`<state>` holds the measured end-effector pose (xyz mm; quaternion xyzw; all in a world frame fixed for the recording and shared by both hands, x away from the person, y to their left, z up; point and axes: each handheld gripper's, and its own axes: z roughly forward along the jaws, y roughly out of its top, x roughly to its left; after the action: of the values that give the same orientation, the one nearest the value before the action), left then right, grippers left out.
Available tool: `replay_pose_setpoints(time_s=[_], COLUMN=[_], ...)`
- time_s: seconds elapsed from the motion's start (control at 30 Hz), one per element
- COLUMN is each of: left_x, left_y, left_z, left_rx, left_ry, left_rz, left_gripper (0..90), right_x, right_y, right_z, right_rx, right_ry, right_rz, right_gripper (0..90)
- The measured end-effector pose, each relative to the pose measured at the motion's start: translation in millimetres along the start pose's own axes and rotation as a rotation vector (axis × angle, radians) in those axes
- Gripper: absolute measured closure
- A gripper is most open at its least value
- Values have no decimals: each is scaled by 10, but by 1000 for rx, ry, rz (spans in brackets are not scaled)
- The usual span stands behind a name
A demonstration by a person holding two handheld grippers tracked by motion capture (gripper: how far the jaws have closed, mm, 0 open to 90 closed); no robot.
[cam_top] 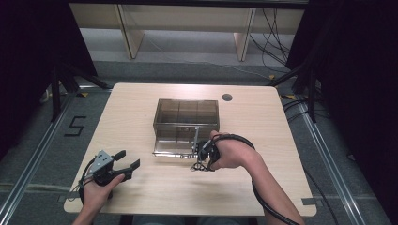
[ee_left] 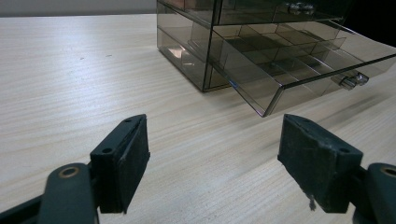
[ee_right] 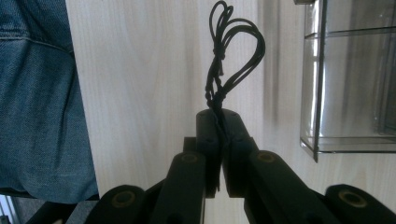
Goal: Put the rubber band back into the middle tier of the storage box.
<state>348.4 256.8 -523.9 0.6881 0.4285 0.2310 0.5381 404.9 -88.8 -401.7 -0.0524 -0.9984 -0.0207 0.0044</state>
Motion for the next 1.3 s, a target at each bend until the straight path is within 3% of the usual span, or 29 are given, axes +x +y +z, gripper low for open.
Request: replay_pose_setpoints(time_s=[0.13,0.3,0.33,0.47,0.5,0.53,0.57,0.6,0.63,0.67,1.03,1.07,1.1,1.3], left_x=[-4,0,-3,-3,-4,-4,-3,-3,-1,-1,-4,-6,-6,-5], left_y=[2,0,2,0,0,0,0,0,0,0,2,-1,-1,-1], left_z=[-9,1,-5,2,2,2,1,1,0,0,3,4,3,3], left_rx=[7,0,5,0,0,0,0,0,0,0,5,1,1,1], left_ry=[8,0,5,0,1,1,2,2,0,0,-1,-1,-2,-2], left_rz=[-2,-1,-2,-2,0,0,2,2,0,-1,-1,-8,-7,-9], left_gripper=[239,239,239,240,240,240,240,240,240,240,241,240,240,240], right_x=[-60,-56,-74,-111,-96,-96,-132,-132,-113,-148,-268,-298,-304,-363], right_y=[-7,-15,-17,-43,-40,-40,-46,-46,-48,-61,-85,-93,-97,-93], right_z=[-11,-46,-41,-30,-44,-44,-30,-30,-46,-39,-122,-114,-120,-148], right_rx=[-19,5,4,2,14,14,1,1,18,-5,-8,-15,-16,-13], right_ry=[-2,-4,-3,-13,-7,-7,-12,-12,-19,-19,-39,-52,-59,-62], right_rz=[-35,3,-21,-25,7,7,-32,-32,8,-13,5,-19,4,15], right_gripper=[880,879,879,879,879,879,880,880,880,880,880,879,880,880])
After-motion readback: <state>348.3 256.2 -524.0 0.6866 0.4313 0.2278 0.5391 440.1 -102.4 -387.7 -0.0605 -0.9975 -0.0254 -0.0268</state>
